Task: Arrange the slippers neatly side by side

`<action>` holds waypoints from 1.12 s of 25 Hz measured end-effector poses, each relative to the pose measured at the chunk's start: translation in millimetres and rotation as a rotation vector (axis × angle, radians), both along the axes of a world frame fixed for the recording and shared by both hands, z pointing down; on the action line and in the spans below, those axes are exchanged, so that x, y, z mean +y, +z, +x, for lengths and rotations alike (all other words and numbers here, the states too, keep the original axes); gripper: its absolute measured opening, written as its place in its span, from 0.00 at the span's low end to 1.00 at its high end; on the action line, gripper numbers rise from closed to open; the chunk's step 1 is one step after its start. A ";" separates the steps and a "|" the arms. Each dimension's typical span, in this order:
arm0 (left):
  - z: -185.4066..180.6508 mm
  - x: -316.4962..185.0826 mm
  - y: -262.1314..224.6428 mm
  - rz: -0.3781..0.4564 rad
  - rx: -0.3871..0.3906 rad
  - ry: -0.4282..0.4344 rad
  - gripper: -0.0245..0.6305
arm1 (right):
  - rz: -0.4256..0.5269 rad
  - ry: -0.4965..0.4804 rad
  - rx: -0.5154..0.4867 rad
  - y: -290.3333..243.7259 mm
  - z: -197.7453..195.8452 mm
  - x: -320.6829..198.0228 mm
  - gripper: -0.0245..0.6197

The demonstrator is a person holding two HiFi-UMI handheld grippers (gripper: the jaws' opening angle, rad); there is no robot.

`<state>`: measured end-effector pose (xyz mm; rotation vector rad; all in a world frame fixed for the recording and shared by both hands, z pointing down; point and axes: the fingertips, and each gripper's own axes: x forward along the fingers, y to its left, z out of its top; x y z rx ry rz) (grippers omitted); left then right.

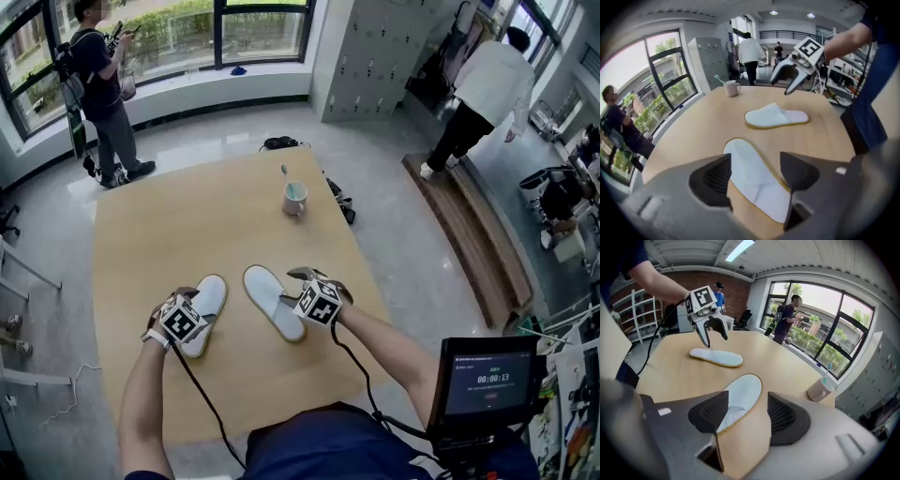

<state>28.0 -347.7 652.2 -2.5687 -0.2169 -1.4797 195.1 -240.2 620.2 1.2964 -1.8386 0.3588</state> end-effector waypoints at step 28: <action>-57.5 32.5 62.7 0.262 -0.514 0.721 0.62 | -0.379 -0.720 0.156 72.7 -33.0 39.3 0.50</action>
